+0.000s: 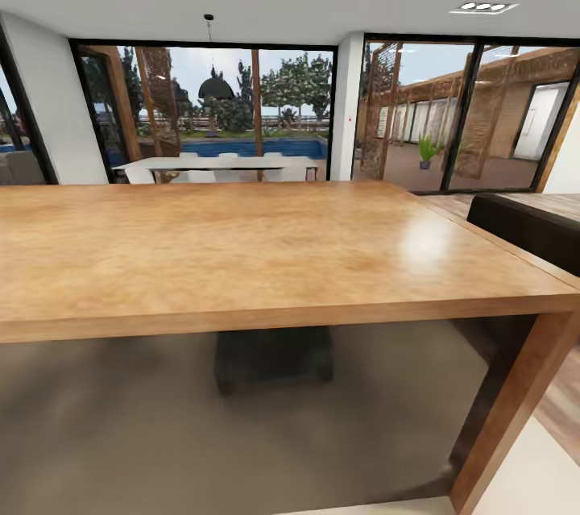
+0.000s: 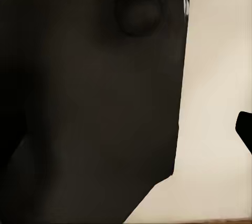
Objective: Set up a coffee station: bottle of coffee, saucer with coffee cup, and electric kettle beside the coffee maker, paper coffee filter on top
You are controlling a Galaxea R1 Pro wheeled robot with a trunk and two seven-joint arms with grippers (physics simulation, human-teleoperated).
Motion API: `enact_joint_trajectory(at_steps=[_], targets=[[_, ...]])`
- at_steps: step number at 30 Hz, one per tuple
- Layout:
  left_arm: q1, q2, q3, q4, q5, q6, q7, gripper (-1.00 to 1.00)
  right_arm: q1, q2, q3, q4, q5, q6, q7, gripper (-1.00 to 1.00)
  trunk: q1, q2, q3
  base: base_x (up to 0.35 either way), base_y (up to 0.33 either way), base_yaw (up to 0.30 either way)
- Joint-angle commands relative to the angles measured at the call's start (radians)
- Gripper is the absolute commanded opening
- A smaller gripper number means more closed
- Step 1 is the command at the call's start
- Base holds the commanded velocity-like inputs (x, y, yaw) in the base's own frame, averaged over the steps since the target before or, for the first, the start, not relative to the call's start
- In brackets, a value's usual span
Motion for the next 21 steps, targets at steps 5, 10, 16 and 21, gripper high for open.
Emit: enact_joint_trajectory(at_steps=[5,10,16,21], targets=[[0.003,-0.007,0.002,-0.01,-0.002,-0.009,0.0,1.0,-0.018,0.028,0.004,-0.029,0.004,-0.001,-0.004,1.0,0.0,0.0,0.0,0.0,0.0,0.0],[0.003,-0.008,0.002,-0.009,-0.003,-0.008,0.0,1.0,-0.021,0.047,0.0,-0.033,0.002,-0.003,-0.004,1.0,0.0,0.0,0.0,0.0,0.0,0.0],[0.003,-0.008,0.004,-0.009,0.004,-0.005,0.001,1.0,-0.022,0.049,-0.003,-0.06,0.0,-0.003,-0.003,1.0,-0.019,0.035,0.015,0.0,0.0,0.0],[0.003,-0.008,0.007,-0.009,0.006,-0.005,0.002,1.0,-0.022,0.049,-0.002,-0.074,0.001,-0.003,-0.003,1.0,-0.038,0.07,0.031,0.0,0.0,0.085]])
